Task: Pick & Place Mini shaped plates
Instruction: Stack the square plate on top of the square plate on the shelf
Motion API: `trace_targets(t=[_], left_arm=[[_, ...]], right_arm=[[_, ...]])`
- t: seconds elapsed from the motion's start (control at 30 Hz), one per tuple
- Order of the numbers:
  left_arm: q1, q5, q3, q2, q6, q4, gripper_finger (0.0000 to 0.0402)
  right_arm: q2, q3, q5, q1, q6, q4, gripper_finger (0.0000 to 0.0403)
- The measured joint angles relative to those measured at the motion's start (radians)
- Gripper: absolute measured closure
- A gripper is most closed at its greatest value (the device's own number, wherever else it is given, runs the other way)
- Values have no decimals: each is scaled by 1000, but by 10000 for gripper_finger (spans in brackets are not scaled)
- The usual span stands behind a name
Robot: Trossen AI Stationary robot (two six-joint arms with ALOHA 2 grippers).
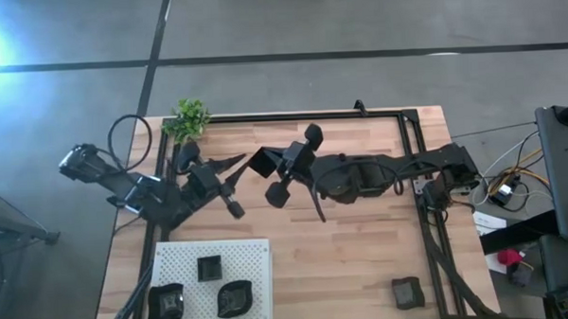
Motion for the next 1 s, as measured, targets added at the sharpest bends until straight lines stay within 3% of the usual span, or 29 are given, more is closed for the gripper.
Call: trace_targets(t=[1.0], left_arm=[[53,64,-25,9,-69,-86,330]], right_arm=[[-5,0,0,9,-113,74,395]])
